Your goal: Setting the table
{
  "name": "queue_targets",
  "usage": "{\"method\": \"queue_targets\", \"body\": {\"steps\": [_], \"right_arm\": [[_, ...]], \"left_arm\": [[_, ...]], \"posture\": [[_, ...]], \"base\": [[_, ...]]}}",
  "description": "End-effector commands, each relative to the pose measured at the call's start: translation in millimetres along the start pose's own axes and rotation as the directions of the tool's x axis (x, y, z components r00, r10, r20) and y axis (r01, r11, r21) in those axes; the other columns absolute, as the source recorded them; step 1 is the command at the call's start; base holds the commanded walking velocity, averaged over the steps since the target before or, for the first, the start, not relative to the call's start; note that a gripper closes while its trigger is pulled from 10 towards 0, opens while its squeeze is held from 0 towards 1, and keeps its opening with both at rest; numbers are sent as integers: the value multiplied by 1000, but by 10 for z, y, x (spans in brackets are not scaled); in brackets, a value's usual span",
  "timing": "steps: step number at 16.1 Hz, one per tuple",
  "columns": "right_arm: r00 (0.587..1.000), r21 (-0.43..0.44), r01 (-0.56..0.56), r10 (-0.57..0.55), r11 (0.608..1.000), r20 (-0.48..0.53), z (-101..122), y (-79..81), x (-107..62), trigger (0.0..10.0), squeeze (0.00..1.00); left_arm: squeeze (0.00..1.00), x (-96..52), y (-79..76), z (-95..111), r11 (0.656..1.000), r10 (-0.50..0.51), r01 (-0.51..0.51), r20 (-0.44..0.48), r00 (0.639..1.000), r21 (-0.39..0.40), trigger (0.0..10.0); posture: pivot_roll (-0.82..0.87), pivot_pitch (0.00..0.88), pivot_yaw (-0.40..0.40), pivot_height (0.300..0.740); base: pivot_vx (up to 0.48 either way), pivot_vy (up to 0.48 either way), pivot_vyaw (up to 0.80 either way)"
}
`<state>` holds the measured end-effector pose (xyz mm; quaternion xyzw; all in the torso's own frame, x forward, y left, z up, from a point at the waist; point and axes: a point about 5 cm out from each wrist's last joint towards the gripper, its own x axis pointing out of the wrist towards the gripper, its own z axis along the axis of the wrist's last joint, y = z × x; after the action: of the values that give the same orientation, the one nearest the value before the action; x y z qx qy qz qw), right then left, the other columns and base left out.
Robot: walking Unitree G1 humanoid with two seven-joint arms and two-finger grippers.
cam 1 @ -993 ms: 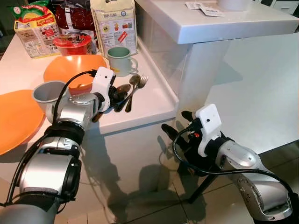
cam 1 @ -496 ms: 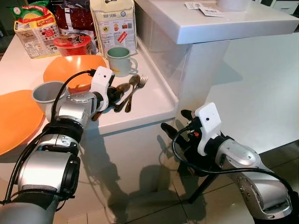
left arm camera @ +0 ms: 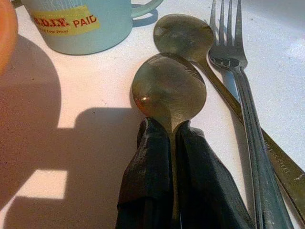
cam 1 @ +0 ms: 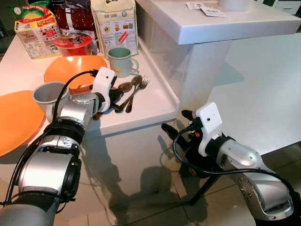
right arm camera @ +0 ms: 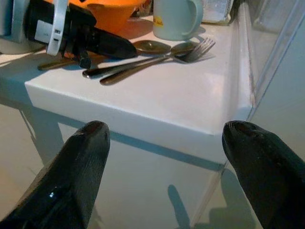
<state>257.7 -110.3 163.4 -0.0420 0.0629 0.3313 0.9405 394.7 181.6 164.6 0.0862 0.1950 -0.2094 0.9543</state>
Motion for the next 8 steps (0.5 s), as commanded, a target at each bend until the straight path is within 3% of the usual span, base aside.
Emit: {"method": "queue_targets", "body": {"steps": [1, 8], "right_arm": [[1000, -11, 4, -4, 1000, 7, 31, -6, 10, 10000, 0], [998, 16, 2, -3, 1000, 60, 108, 4, 91, 10000, 0]], "left_arm": [[0, -11, 18, -111, 1000, 4, -5, -39, 999, -28, 0], [0, -208, 52, 212, 990, -25, 46, 157, 987, -132, 0]], "posture": [[-64, 0, -17, 740], [-25, 0, -18, 740]], "base": [[0, 0, 0], [0, 0, 0]]}}
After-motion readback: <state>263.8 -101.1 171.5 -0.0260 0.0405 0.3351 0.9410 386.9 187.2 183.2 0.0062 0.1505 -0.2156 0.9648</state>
